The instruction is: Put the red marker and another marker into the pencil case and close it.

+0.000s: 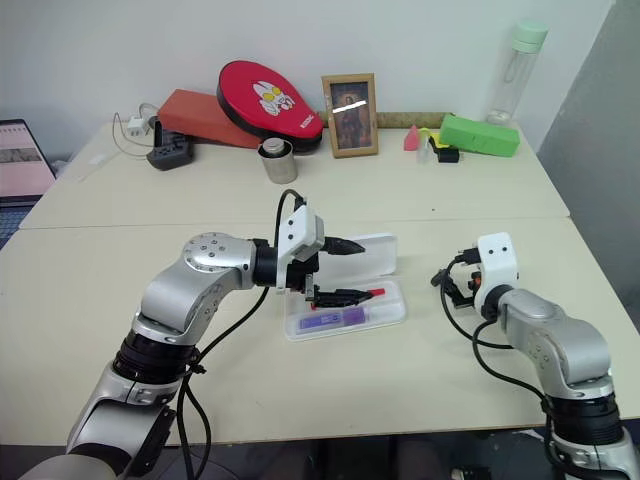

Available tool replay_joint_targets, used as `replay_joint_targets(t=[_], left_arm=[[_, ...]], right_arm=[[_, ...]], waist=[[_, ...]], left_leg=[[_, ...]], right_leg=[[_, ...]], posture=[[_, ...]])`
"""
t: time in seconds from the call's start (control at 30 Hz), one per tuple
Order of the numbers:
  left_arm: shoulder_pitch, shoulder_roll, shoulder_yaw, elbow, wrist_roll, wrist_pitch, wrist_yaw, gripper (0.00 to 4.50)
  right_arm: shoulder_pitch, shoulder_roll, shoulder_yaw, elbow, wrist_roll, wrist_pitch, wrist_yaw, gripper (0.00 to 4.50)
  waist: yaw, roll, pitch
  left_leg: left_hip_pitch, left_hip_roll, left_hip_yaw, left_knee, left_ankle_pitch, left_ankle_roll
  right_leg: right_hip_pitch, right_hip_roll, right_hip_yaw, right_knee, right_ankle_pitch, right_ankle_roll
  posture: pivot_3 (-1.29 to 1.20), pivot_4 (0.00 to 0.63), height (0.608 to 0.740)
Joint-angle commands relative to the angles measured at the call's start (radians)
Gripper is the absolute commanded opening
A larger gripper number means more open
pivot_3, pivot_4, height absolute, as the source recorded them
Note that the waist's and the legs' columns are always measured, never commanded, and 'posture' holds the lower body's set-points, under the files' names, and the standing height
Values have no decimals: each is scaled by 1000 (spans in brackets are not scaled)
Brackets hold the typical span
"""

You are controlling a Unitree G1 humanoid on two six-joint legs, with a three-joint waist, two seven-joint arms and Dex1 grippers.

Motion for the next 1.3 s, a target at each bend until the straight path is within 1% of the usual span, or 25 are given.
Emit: replay_joint_targets(t=[0.03, 0.13, 0.37, 0.43, 0.47, 0.53, 0.57, 0.6, 0.7, 0.8, 0.83, 0.87, 0.93, 0.97, 1.03, 1.07, 1.3], left_arm=[[8, 0, 21, -49, -27, -25, 11, 4461], [16, -7, 29, -74, -50, -32, 13, 4461], [17, -5, 30, -78, -56, -33, 38, 4461], [17, -3, 27, -80, -55, -33, 42, 4500], [18, -1, 26, -80, -52, -36, 43, 4500], [18, 2, 24, -80, -48, -39, 46, 4500], [17, 1, 23, -79, -48, -40, 48, 4500], [16, 1, 22, -79, -48, -40, 51, 4500], [14, 1, 19, -78, -47, -42, 55, 4500], [13, 1, 18, -76, -43, -45, 59, 4500], [12, 2, 17, -74, -41, -46, 59, 4500], [11, 2, 18, -73, -40, -48, 60, 4500], [10, 2, 19, -69, -38, -51, 62, 4500], [9, 1, 19, -67, -36, -53, 63, 4500], [9, 2, 17, -64, -34, -58, 64, 4500], [9, 2, 16, -62, -34, -60, 64, 4500], [8, 7, 9, -57, -28, -68, 66, 4500]], right_arm=[[-34, 56, -17, -24, -34, 36, -47, 4500], [-49, 121, -11, -27, -51, 56, -73, 4500], [-37, 162, 20, 5, -122, 54, -82, 4500], [-40, 167, 24, 10, -139, 52, -79, 4137], [-44, 168, 25, 15, -148, 51, -77, 4032], [-47, 172, 23, 20, -163, 50, -70, 3456], [-49, 175, 20, 23, -168, 49, -67, 3346], [-50, 178, 18, 25, -173, 46, -65, 3004], [-55, 186, 16, 33, -187, 39, -62, 2419], [-57, 195, 23, 32, -200, 40, -52, 1602], [-59, 195, 26, 27, -203, 41, -48, 1470], [-61, 194, 27, 23, -207, 43, -43, 1187], [-63, 189, 26, 15, -211, 45, -35, 794], [-63, 182, 26, 13, -214, 44, -30, 495], [-63, 176, 25, 10, -222, 43, -21, 223], [-63, 176, 24, 9, -225, 42, -17, 156], [-56, 150, 45, -18, -235, 52, 33, 126]], waist=[[1, 0, 0], [1, 0, 0], [1, 1, 0], [0, 1, 0], [0, 1, 0], [0, 1, 0], [0, 1, 0], [0, 1, 0], [0, 1, 0], [0, 1, 0], [0, 1, 0], [0, 1, 0], [0, 1, 0], [0, 1, 0], [0, 1, 0], [0, 1, 0], [0, 1, 0]], left_leg=[[0, 0, 0, 0, 0, 0], [0, 0, 0, 0, 0, 0], [0, -1, 0, 0, 0, 0], [0, 0, 0, 0, 0, 0], [0, 0, 0, 0, 0, 0], [0, 0, 0, 0, 0, 0], [0, 0, 0, 0, 0, 0], [0, 0, 0, 0, 0, 0], [0, 0, 0, 0, 0, 0], [0, 0, 0, 0, 0, 0], [0, 0, 0, 0, 0, 0], [0, 0, 0, 0, 0, 0], [0, 0, 0, 0, 0, 0], [0, 0, 0, 0, 0, 0], [0, 0, 0, 0, 0, 0], [0, 0, 0, 0, 0, 0], [0, 0, 0, 0, 0, 0]], right_leg=[[0, 0, 0, 0, 0, 0], [0, 0, 0, 0, 0, 0], [0, 0, 0, 0, 0, 0], [0, 0, 0, 0, 0, 0], [0, 0, 0, 0, 0, 0], [0, 0, 0, 0, 0, 0], [0, 0, 0, 0, 0, 0], [0, 0, 0, 0, 0, 0], [0, 0, 0, 0, 0, 0], [0, 0, 0, 0, 0, 0], [0, 0, 0, 0, 0, 0], [0, 0, 0, 0, 0, 0], [0, 0, 0, 0, 0, 0], [0, 0, 0, 0, 0, 0], [0, 0, 0, 0, 0, 0], [0, 0, 0, 0, 0, 0], [0, 0, 0, 0, 0, 0]], posture=[[0, 150, 740], [0, 150, 740], [0, 150, 740], [0, 150, 740], [0, 150, 740], [0, 150, 740], [0, 150, 740], [0, 150, 740], [0, 150, 740], [0, 150, 740], [0, 150, 740], [0, 150, 740], [0, 150, 740], [0, 150, 740], [0, 150, 740], [0, 150, 740], [0, 150, 740]])
